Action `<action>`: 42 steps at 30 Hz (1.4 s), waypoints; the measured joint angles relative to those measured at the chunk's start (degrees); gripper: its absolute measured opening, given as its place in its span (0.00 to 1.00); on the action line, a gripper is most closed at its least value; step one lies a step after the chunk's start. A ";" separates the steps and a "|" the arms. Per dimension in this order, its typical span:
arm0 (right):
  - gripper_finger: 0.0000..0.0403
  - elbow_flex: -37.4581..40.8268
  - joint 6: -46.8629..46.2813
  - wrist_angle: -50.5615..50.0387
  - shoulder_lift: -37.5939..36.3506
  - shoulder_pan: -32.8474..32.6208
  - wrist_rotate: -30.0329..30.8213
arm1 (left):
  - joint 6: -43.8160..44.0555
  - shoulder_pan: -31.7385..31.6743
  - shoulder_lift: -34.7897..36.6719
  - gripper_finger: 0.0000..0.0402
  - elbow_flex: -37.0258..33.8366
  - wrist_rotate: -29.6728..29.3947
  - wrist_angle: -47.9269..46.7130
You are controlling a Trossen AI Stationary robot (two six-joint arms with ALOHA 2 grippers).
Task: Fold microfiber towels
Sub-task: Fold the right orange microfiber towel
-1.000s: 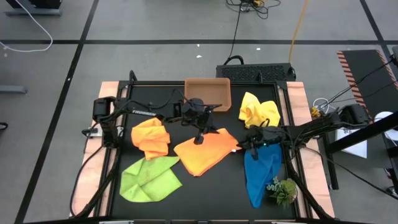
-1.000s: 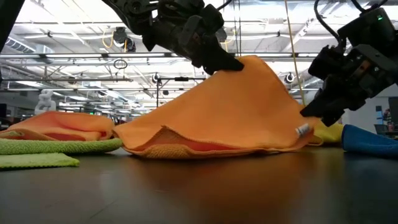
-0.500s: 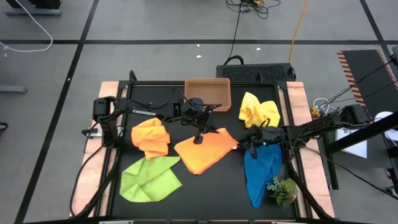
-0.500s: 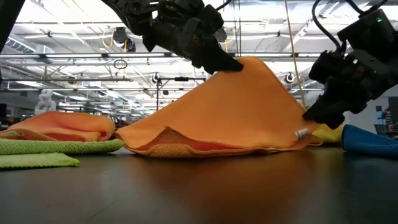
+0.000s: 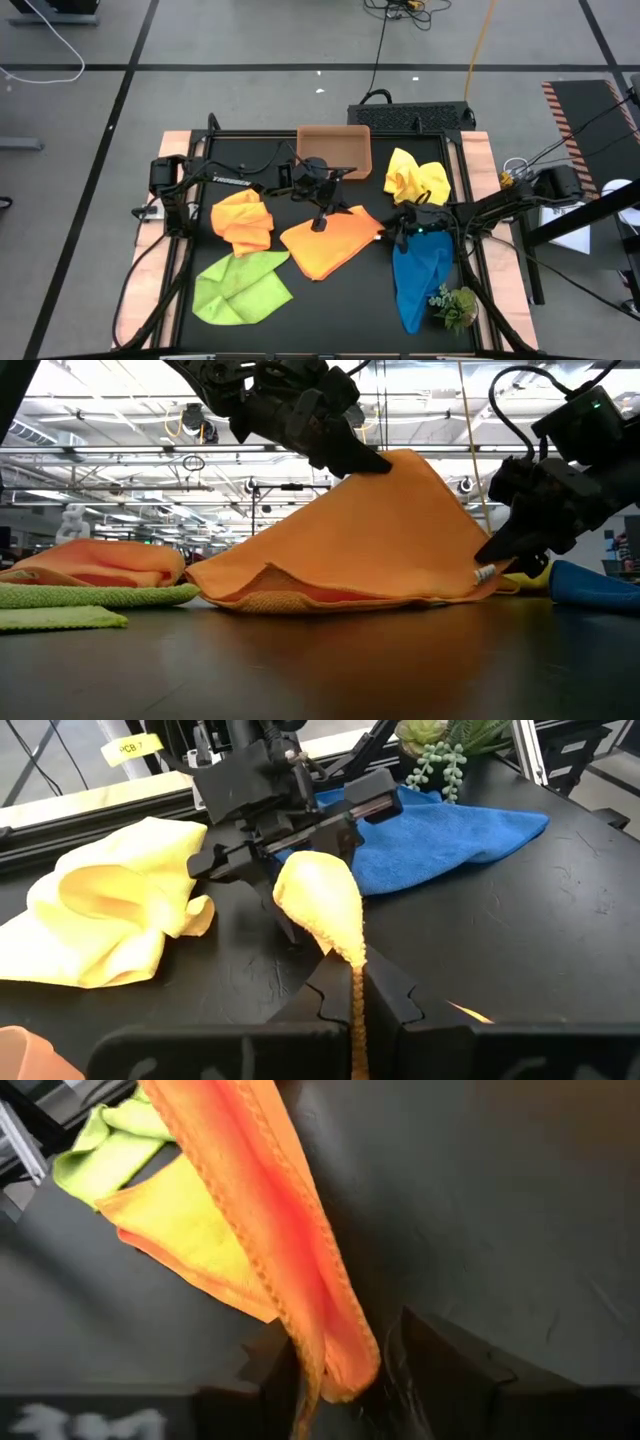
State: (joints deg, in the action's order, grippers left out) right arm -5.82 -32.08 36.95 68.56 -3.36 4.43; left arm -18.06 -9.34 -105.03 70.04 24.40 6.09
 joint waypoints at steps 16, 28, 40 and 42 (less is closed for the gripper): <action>0.01 0.00 -0.67 -1.12 -5.84 -0.48 -3.06 | 2.10 -1.51 0.31 0.01 0.00 -1.70 -2.77; 0.00 -6.87 -2.83 -32.85 -20.14 -4.06 4.69 | 4.21 -1.84 -2.82 0.01 -0.07 -4.39 -0.42; 0.00 -23.88 -6.47 -63.43 -21.69 -10.97 11.51 | 5.55 -5.27 -4.66 0.01 -0.07 -6.21 9.00; 0.00 -25.76 -8.07 -67.02 -21.69 -11.70 12.44 | 6.49 -6.60 -4.66 0.01 -0.07 -4.67 11.21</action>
State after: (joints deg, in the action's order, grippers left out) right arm -31.59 -40.15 -30.08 46.87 -15.06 16.86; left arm -11.57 -15.94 -109.69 69.97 19.73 17.29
